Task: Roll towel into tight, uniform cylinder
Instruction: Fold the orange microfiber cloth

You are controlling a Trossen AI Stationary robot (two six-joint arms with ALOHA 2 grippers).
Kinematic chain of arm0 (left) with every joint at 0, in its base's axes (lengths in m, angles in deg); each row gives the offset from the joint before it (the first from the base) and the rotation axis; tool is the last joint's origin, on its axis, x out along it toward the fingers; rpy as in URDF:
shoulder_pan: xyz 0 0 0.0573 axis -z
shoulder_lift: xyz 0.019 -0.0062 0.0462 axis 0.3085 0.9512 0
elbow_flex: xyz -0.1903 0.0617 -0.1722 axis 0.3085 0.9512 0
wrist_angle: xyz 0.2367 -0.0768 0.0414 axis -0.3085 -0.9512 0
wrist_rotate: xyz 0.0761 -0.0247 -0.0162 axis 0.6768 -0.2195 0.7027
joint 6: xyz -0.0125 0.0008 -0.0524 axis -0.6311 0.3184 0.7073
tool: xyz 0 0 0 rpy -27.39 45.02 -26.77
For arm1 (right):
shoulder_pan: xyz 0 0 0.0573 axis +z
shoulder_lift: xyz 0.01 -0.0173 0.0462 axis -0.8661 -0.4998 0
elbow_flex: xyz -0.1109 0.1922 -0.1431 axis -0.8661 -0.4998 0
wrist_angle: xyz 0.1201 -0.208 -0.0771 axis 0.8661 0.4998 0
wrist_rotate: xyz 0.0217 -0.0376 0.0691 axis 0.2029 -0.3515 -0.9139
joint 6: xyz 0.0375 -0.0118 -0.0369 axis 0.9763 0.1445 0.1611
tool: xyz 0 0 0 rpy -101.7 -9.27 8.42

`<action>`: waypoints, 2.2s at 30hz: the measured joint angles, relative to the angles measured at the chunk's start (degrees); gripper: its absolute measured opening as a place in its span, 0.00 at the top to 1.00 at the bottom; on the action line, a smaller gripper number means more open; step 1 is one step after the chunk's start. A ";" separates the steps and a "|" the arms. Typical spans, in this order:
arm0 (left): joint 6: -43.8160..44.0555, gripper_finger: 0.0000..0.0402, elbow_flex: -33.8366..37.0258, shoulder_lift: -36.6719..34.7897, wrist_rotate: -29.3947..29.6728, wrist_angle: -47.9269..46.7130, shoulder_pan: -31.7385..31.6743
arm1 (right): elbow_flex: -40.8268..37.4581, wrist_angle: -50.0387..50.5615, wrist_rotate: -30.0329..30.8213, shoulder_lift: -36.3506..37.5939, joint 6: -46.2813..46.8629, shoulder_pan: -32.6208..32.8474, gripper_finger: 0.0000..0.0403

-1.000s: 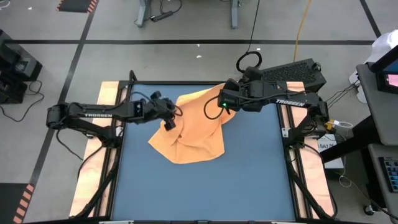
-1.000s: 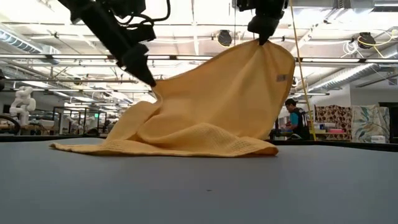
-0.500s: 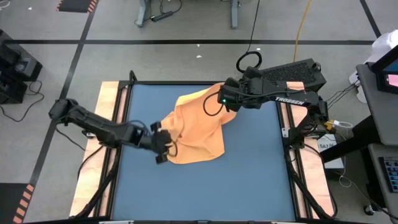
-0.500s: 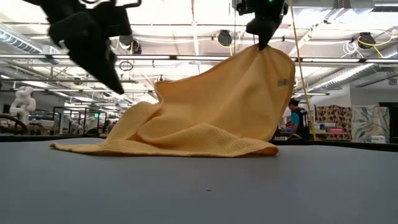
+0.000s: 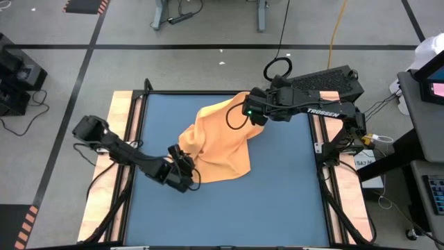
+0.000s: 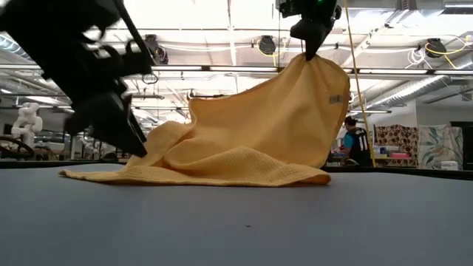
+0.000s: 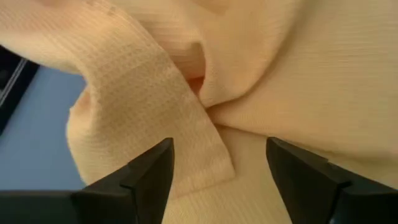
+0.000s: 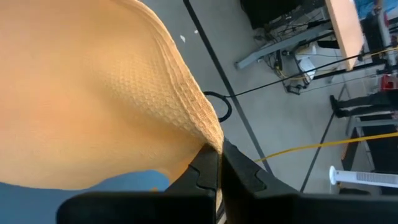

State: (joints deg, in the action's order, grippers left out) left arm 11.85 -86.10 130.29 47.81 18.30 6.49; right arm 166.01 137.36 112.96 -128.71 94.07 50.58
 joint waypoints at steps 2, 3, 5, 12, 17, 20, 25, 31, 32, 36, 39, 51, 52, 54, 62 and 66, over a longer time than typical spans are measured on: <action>1.82 0.34 0.00 1.87 0.01 1.08 -1.01 | 0.00 -0.30 -0.09 -0.02 0.00 0.00 1.00; 3.13 0.34 0.00 2.70 0.07 1.66 -1.48 | 0.00 -0.26 -0.10 -0.02 0.00 0.00 1.00; 5.43 0.35 0.00 4.33 0.67 1.58 -2.11 | 0.00 -0.26 -0.13 -0.02 0.00 0.00 1.00; 8.64 0.55 0.00 7.59 3.38 1.22 -3.64 | 0.02 -0.24 -0.24 -0.04 0.00 0.35 1.00; 7.66 0.94 -0.09 6.01 6.35 0.91 -3.60 | 0.04 -0.23 -0.22 -0.04 0.00 1.40 1.00; 7.13 0.97 -0.11 4.45 9.68 -2.22 -4.18 | 0.04 -0.28 -0.22 -0.04 0.47 2.32 1.00; 7.08 0.99 -3.93 -2.64 14.45 -15.07 -4.88 | 0.04 0.39 -0.20 -0.04 3.19 4.89 1.00; 2.91 0.99 -12.84 -16.21 21.16 -26.92 0.34 | 0.04 1.43 -0.22 -0.04 7.93 12.08 1.00; 1.00 0.99 -14.50 -18.33 21.62 -27.64 1.57 | 0.04 1.51 -0.22 -0.04 8.83 13.64 1.00; -6.85 1.00 -20.68 -25.37 22.13 -27.31 6.86 | 0.04 1.75 -0.24 0.10 12.51 20.15 1.00; -12.73 1.00 -25.10 -28.34 23.14 -26.16 11.08 | 0.05 1.70 -0.21 0.71 15.12 24.79 1.00; -51.22 1.00 -38.37 -29.99 41.61 -10.52 4.67 | 12.56 2.00 22.83 1.49 3.18 21.91 1.00; -50.70 1.00 -38.43 -30.40 37.45 -10.79 2.27 | 13.27 0.74 21.43 1.51 0.64 19.65 1.00; -45.43 1.00 -38.15 -31.28 25.66 -15.39 -2.17 | 13.78 -0.70 17.01 1.49 -2.42 15.28 1.00; -17.17 0.83 -26.28 -30.16 0.45 -33.91 -13.67 | 11.19 0.26 4.24 1.18 -4.44 3.39 1.00; -14.06 0.71 -13.90 -28.56 -9.04 -24.37 -11.96 | 9.77 -0.18 2.82 1.22 -6.07 -0.20 1.00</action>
State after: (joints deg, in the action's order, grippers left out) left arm -2.21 -100.00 101.72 38.77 -6.07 -5.48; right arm 175.79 137.18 115.78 -127.49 88.00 50.38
